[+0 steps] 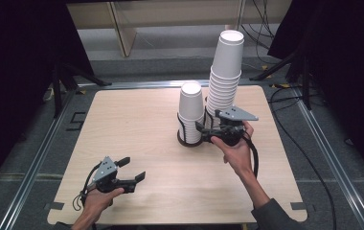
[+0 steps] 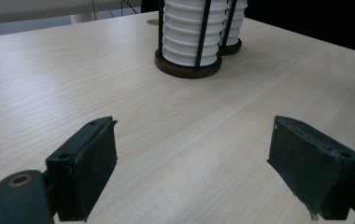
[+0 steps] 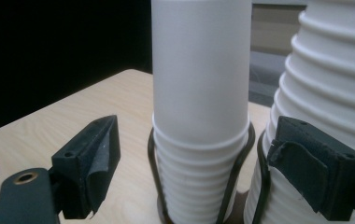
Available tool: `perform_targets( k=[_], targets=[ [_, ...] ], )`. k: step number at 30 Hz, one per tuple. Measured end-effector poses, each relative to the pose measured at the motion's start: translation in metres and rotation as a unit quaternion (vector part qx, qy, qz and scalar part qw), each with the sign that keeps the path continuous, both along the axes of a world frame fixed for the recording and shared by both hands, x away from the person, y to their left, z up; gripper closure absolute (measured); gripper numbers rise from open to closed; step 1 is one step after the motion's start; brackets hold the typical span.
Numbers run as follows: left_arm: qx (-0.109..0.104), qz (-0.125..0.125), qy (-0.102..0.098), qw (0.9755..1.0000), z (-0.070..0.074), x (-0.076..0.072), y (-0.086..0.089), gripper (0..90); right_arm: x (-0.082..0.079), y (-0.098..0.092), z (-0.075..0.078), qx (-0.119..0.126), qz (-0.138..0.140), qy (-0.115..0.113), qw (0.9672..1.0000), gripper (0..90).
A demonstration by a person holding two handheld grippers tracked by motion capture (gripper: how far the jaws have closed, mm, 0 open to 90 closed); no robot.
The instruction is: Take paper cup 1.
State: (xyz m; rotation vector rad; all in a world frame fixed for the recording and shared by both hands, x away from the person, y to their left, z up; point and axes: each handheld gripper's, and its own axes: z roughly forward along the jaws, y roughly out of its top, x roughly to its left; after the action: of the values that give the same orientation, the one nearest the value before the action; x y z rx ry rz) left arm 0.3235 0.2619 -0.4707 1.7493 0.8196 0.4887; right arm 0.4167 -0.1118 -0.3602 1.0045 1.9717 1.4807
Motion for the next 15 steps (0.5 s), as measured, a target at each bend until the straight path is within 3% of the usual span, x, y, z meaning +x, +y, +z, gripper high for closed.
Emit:
perform_targets(
  k=[1, 2, 3, 9, 11, 12, 13, 15],
  targets=[
    [-0.002, 0.0, 0.001, 1.0, 0.0, 0.0, 0.0, 14.4, 0.001, 0.004, 0.002, 0.003, -0.001, 0.006, 1.0, 15.8],
    [0.001, 0.0, -0.002, 1.0, 0.0, 0.0, 0.0, 14.4, 0.006, 0.007, 0.004, -0.006, -0.004, -0.005, 1.0, 15.8],
    [0.009, -0.001, -0.003, 1.0, 0.001, 0.0, 0.0, 14.4, 0.007, 0.01, 0.006, -0.001, -0.004, 0.0, 1.0, 15.8],
    [0.005, -0.001, 0.001, 1.0, 0.0, 0.0, 0.0, 14.4, 0.02, 0.026, 0.013, 0.01, -0.024, 0.006, 0.9996, 15.6],
    [0.01, -0.002, -0.001, 0.9999, 0.001, 0.0, 0.0, 14.4, 0.027, 0.032, 0.014, 0.014, -0.036, -0.009, 0.9992, 15.6],
    [0.007, -0.003, -0.001, 1.0, 0.0, 0.0, 0.0, 14.3, 0.029, 0.034, 0.016, 0.011, -0.041, 0.001, 0.9991, 15.6],
    [0.0, -0.003, 0.002, 1.0, 0.0, 0.0, 0.0, 14.4, 0.032, 0.035, 0.016, 0.013, -0.041, -0.009, 0.999, 15.6],
    [0.01, -0.003, -0.002, 0.9999, 0.001, 0.0, 0.0, 14.4, 0.035, 0.037, 0.017, 0.009, -0.048, -0.002, 0.9988, 15.5]
  ],
)
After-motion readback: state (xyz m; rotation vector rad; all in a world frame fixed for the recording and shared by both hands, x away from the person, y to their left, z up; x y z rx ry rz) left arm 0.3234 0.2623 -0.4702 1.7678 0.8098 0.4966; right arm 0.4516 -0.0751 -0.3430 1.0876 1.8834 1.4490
